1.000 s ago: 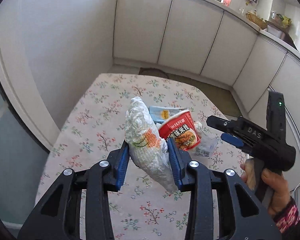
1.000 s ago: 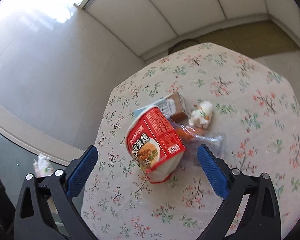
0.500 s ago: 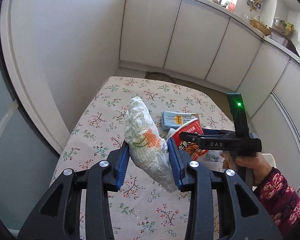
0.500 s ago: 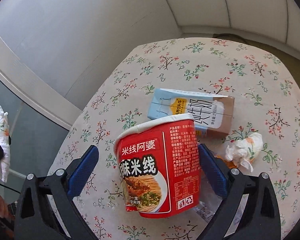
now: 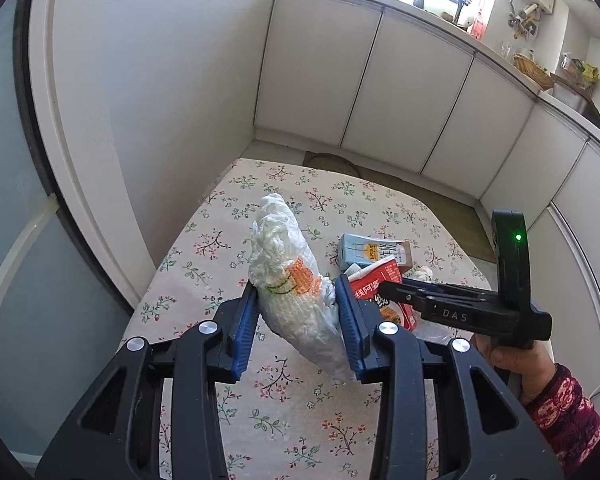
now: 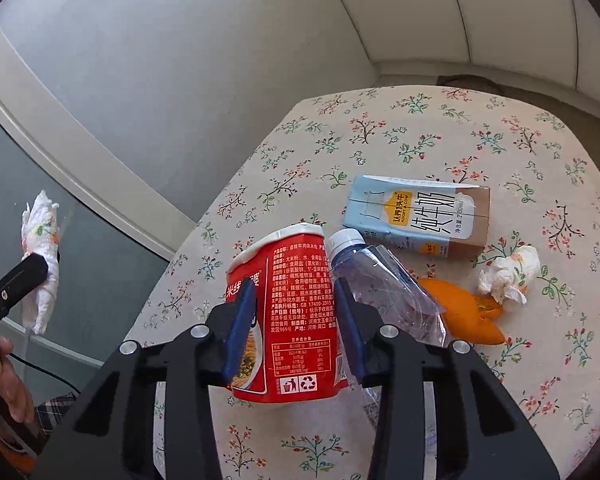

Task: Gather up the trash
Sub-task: 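Grasp the red noodle cup with the right gripper while the left gripper holds the bag, then carry the red noodle cup with the right gripper into the bin while the left gripper drops the bag in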

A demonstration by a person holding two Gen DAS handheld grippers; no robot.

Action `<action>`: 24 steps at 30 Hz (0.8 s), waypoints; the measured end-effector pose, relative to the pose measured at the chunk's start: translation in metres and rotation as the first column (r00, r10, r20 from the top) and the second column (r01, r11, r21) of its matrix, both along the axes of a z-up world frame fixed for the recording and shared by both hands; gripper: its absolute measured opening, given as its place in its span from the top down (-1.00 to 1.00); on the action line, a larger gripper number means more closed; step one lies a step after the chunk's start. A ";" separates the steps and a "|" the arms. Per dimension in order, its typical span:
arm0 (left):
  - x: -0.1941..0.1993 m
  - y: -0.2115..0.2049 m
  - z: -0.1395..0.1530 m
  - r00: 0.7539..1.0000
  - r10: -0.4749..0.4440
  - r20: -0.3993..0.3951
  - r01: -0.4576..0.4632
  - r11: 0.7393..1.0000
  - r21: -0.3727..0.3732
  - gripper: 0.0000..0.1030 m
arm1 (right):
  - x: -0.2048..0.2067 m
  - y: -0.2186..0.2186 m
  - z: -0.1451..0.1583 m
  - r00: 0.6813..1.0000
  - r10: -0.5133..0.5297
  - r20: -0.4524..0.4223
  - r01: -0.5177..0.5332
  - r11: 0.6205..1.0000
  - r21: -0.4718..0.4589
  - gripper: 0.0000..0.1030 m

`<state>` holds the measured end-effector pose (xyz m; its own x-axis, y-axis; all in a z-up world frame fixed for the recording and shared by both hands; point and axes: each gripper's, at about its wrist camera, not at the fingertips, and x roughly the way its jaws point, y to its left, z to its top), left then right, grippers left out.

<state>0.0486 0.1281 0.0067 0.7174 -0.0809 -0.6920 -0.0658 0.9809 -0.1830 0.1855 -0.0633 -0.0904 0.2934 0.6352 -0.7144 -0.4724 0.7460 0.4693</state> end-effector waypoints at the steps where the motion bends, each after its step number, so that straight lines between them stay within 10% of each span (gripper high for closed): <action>1: 0.000 0.001 0.001 1.000 0.002 0.001 -0.002 1.000 -0.002 0.30 | -0.005 0.003 0.002 1.000 0.017 0.005 -0.017 1.000 -0.007 0.23; 9: -0.004 0.010 0.009 0.999 0.021 0.026 -0.020 0.999 -0.034 0.30 | -0.045 0.041 -0.008 0.971 0.220 -0.095 -0.214 0.974 0.069 0.14; 12: -0.007 0.018 0.013 0.999 0.036 0.040 -0.035 0.999 -0.033 0.30 | -0.049 0.054 -0.022 0.964 0.228 -0.137 -0.216 0.972 0.096 -0.30; 19: -0.006 0.028 0.013 0.998 0.057 0.031 -0.055 0.997 -0.052 0.30 | -0.047 0.066 -0.035 0.978 0.167 -0.123 -0.159 0.985 0.070 0.25; 24: -0.006 0.024 0.014 0.998 0.049 0.036 -0.047 0.998 -0.047 0.30 | -0.047 0.058 -0.025 0.990 0.109 -0.092 -0.105 0.993 0.051 0.25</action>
<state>0.0426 0.1522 0.0208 0.7462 -0.0771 -0.6612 -0.1048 0.9673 -0.2311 0.1384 -0.0052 -0.1150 0.1544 0.6919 -0.7053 -0.5004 0.6703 0.5480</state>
